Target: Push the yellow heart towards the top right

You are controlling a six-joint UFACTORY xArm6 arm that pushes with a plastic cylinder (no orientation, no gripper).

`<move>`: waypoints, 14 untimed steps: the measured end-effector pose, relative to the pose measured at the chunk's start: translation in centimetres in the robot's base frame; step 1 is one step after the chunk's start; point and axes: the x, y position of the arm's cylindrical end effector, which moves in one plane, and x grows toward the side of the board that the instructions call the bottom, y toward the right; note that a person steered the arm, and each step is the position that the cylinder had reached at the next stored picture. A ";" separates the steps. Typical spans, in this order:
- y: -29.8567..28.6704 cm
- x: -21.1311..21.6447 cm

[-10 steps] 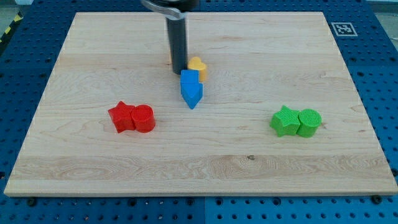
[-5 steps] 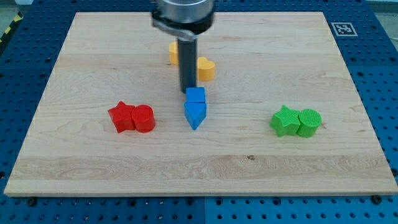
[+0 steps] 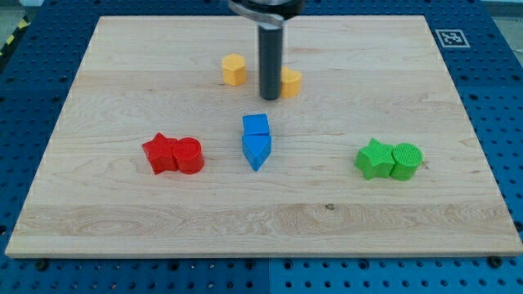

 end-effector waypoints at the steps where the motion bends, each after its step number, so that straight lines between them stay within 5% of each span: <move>1: 3.0 -0.3; 11: 8.3 -14.3; 14: 12.6 -12.3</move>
